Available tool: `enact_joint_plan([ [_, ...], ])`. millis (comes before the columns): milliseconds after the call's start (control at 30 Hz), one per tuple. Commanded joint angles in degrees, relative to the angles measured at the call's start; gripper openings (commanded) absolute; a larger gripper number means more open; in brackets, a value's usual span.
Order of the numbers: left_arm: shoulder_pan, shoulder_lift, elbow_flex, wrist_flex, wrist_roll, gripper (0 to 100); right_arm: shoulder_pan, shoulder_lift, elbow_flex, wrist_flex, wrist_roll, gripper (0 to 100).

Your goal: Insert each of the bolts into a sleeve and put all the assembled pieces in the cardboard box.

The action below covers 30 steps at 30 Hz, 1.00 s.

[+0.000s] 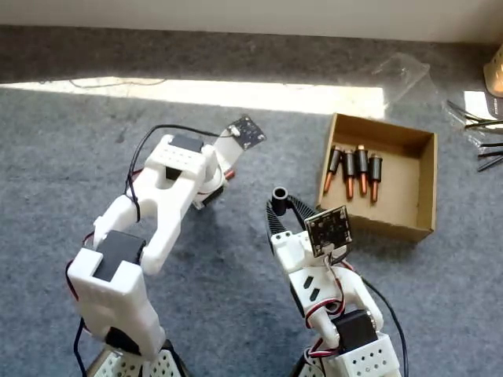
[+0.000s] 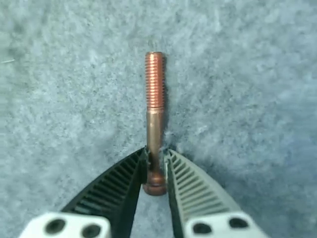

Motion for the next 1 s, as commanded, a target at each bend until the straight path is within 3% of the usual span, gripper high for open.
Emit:
enact_joint_plan([
  [0, 1.0, -0.7, -0.6, 2.3, -0.4, 2, 0.8, -0.2, 7.8, 0.1, -0.2, 0.4],
  [67, 0.9, -0.7, -0.6, 2.8, -1.9, 2, 0.8, -0.2, 7.5, 0.1, -0.2, 0.4],
  [267, 0.7, -0.3, -0.6, 7.7, -26.3, 2, 0.8, -0.2, 7.6, 0.1, -0.2, 0.4],
  [433, -1.8, -0.2, -0.6, 11.5, -36.8, 2, 0.8, -0.2, 7.6, 0.1, -0.2, 0.4],
  [633, -5.5, -0.3, -0.7, 11.6, -58.1, 2, 0.8, -0.2, 7.6, 0.1, -0.2, 0.4],
  [967, -13.3, -0.1, -5.3, 11.4, -60.0, 2, 0.8, -0.2, 7.6, 0.1, -0.2, 0.4],
])
